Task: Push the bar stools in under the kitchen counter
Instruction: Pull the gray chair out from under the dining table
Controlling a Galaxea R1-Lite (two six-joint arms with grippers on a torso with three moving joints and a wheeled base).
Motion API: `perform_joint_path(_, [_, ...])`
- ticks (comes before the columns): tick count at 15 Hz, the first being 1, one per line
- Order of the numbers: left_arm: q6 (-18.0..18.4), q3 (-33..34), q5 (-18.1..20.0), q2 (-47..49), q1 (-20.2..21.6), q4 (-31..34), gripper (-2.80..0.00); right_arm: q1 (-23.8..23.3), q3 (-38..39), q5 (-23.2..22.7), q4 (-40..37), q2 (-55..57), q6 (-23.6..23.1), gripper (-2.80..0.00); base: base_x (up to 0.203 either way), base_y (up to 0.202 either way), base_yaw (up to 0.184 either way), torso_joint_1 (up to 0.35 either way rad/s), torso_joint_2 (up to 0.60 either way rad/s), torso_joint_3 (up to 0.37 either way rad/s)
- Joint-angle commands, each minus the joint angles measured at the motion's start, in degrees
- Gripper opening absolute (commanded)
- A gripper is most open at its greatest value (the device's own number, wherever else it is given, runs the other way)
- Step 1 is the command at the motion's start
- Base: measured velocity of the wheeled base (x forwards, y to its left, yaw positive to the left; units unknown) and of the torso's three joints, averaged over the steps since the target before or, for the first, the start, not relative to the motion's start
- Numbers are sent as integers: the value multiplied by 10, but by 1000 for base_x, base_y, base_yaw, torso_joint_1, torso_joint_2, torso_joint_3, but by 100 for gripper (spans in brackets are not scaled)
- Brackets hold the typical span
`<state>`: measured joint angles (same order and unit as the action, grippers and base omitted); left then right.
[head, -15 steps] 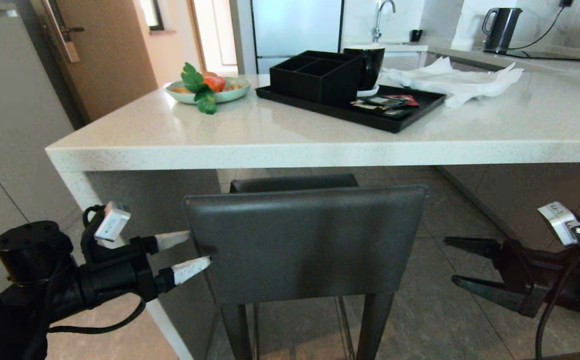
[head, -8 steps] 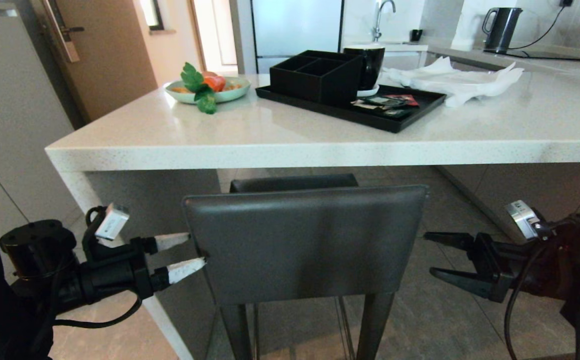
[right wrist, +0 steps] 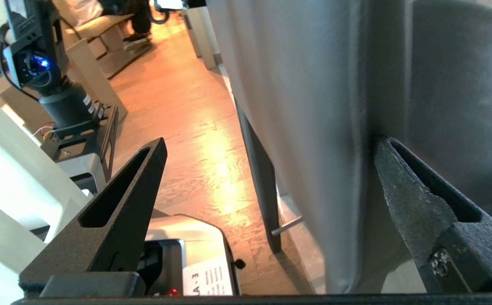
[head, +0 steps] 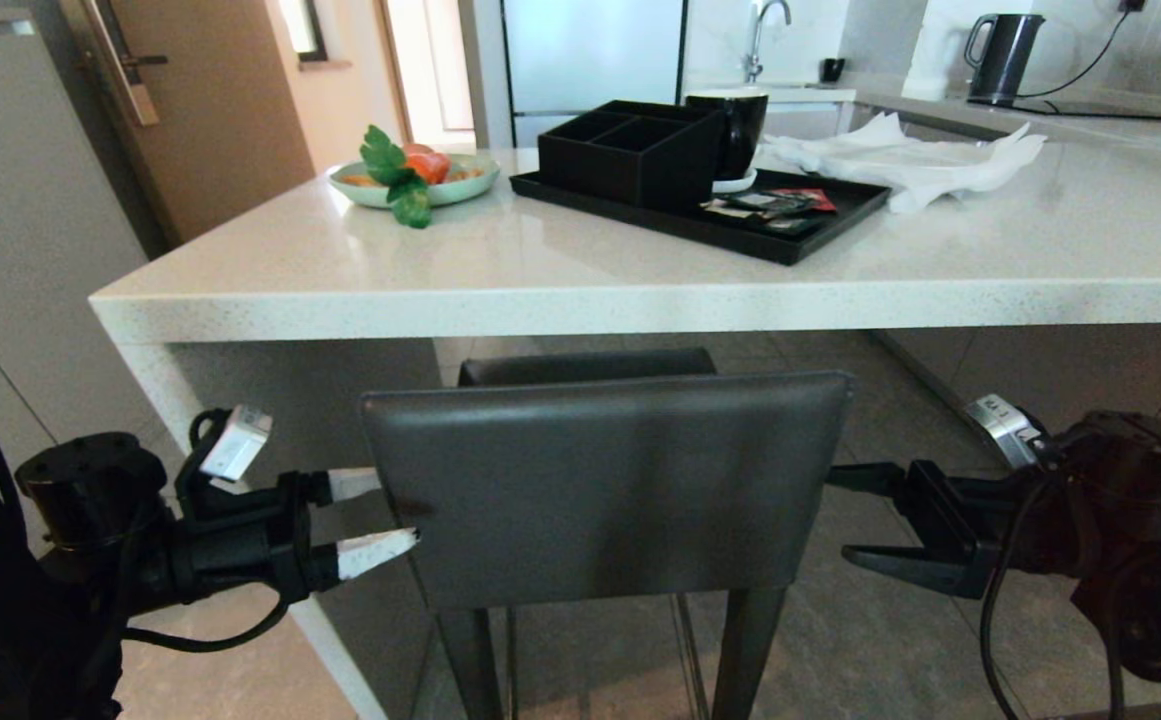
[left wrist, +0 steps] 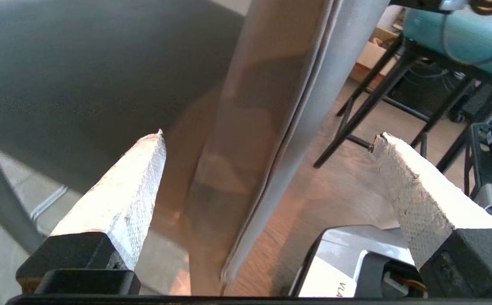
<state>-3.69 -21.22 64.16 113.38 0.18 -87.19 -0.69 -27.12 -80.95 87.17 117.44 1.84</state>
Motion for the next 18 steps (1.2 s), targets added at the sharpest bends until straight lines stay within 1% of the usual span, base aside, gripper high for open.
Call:
perform_joint_path(1, [0, -10, 7, 12, -4, -5, 0, 4, -15, -3, 5, 10, 2, 0, 0, 0, 0, 0, 0, 0])
perform_joint_path(6, [0, -45, 9, 44, -9, -5, 0, 1, -40, -1, 5, 41, 4, 0, 0, 0, 0, 0, 0, 0])
perform_joint_path(9, [1, -51, 13, 52, -4, -5, 0, -2, -47, 0, 5, 53, 4, 0, 0, 0, 0, 0, 0, 0])
perform_joint_path(11, [1, -47, 29, 45, -17, -5, 0, 8, -47, 0, 5, 53, 4, 0, 0, 0, 0, 0, 0, 0])
perform_joint_path(14, [1, -46, 29, 32, -61, -5, 0, 20, -60, 1, 5, 59, 6, 0, 0, 0, 0, 0, 0, 0])
perform_joint_path(16, [1, -48, 29, 33, -71, -5, 0, 25, -74, 3, 5, 71, 10, 0, 0, 0, 0, 0, 0, 0])
perform_joint_path(18, [1, -47, 28, 36, -71, -5, 0, 37, -84, 4, 5, 83, 16, 0, 0, 0, 0, 0, 0, 0])
